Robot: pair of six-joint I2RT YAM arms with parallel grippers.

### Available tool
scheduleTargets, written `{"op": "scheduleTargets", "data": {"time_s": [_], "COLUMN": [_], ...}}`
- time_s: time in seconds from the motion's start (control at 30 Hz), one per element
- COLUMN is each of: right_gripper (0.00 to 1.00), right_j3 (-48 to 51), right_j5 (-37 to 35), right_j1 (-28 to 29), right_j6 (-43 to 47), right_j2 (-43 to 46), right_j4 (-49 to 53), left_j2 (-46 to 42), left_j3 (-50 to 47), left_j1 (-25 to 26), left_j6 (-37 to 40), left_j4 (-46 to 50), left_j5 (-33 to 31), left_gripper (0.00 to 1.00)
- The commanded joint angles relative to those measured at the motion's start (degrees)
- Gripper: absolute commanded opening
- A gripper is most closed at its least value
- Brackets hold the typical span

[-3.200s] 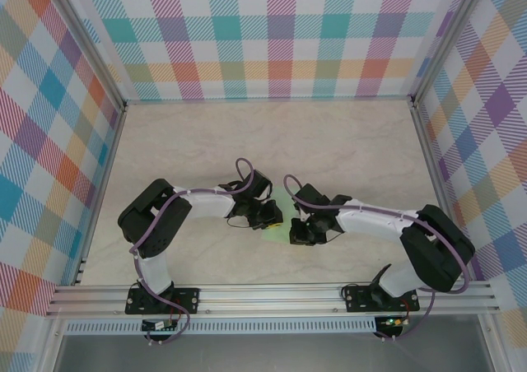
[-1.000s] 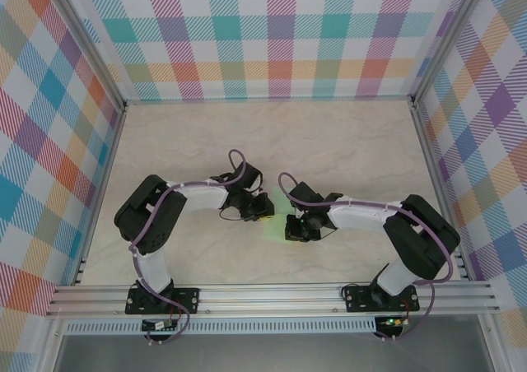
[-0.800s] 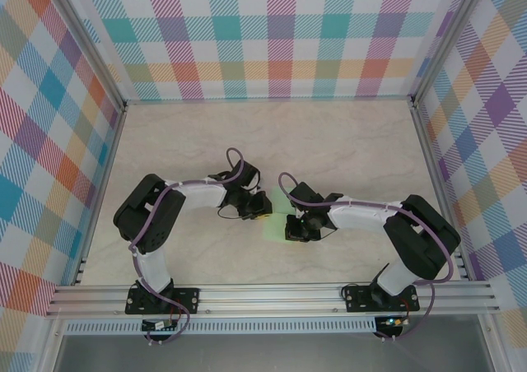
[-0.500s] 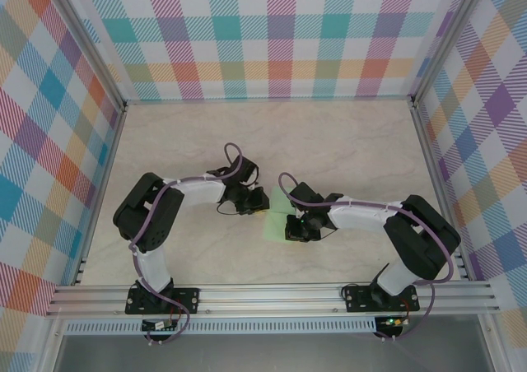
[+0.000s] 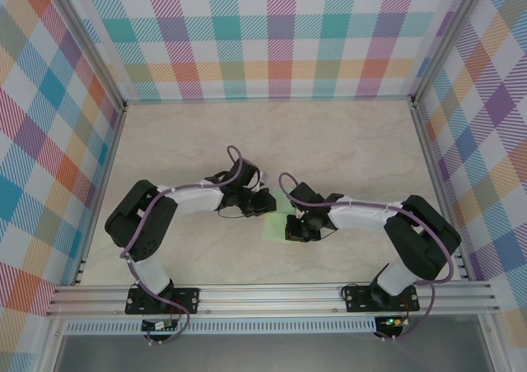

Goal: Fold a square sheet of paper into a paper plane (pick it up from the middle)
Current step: Fold the triangle a second time at the center of the table.

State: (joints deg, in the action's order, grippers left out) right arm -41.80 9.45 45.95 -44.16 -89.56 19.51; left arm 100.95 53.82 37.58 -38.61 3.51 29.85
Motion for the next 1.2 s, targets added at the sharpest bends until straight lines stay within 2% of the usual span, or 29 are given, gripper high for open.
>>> {"op": "scheduleTargets", "data": {"time_s": [0.0,0.4,0.67,1.0,1.17], "right_gripper": [0.1,0.1,0.11,0.09,0.05], "right_j3": [4.6,5.0,-1.4,-7.9,-6.4], "right_j5": [-2.0,-0.8,0.4,0.0,-1.1], "right_j1": [0.4,0.4,0.4,0.4,0.4], "right_j6": [-0.2,0.7,2.4,2.9,1.1], "right_j2": [-2.8,1.5,8.0,-1.8,-3.5], "right_j4": [10.9,10.1,7.1,-1.2,-7.0], "left_j2": [2.6,6.2,7.4,7.8,7.7], "left_j3": [-0.2,-0.8,-2.0,-2.8,-3.7], "left_j1": [0.4,0.1,-0.1,-0.1,-0.1], "left_j6": [-1.0,1.6,0.8,-0.2,-0.7], "left_j4": [-3.2,-2.2,-3.6,-4.8,-5.5], "left_j5": [1.7,-2.9,-1.3,-0.9,-1.1], "left_gripper": [0.12,0.09,0.08,0.07,0.05]}}
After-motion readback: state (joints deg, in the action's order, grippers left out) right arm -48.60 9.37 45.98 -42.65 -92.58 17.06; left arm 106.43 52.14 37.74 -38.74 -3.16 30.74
